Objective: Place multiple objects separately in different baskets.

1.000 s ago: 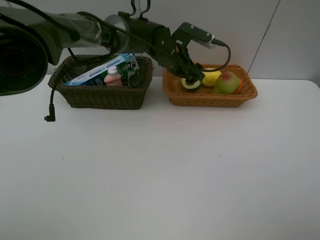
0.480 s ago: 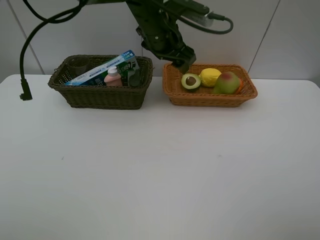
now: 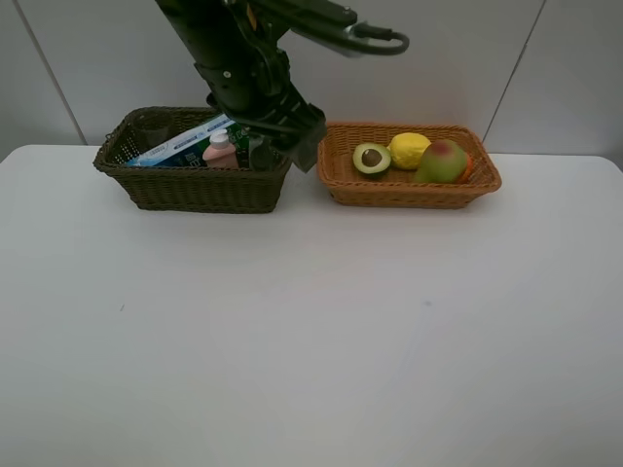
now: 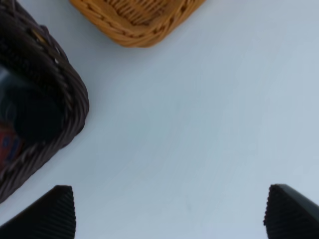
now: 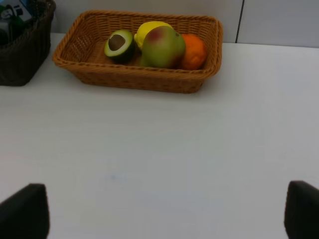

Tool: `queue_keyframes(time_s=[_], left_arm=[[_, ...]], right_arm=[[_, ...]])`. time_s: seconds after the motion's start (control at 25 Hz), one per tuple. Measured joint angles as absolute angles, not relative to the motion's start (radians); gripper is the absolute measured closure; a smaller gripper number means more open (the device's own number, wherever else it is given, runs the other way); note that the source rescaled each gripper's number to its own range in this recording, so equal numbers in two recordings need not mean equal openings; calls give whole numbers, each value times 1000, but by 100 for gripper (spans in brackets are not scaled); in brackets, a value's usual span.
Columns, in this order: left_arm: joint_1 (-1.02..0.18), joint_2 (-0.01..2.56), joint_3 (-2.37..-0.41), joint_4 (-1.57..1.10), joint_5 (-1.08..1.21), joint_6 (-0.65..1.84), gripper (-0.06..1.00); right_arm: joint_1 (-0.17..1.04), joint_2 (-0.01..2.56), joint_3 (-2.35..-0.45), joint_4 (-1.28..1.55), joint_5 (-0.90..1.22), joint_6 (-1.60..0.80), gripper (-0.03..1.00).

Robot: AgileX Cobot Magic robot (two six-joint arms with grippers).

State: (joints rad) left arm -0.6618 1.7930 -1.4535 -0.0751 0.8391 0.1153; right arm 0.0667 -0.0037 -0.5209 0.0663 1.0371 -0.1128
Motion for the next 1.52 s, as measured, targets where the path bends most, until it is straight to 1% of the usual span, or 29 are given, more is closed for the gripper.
queue_keyframes(time_s=[0.16,0.56,0.88,1.08,1.32,1.52], left_arm=[[-662,1620,-1283,-75,816,115,-6],[-662,1184,-910,-57,876,115,-6],[-662,864,-672,-72,1046,115,-6],[-662,688,-532,-72,1101,115,-6],[-658,564,-455,-72,1102,115,-6],[-599,424,-427,-73,1092,115,-6]], right_arm=[[67,-4,-521,66,1037,-113,-3],[67,-4,-521,66,1037,-113,-3],[67,-4,-521,66,1037,-113,-3],[67,-4,-521,66,1037,-113,-3],[67,-4,-521,66,1037,-113,-3],[67,-4,-521,66,1037,-113,-3]])
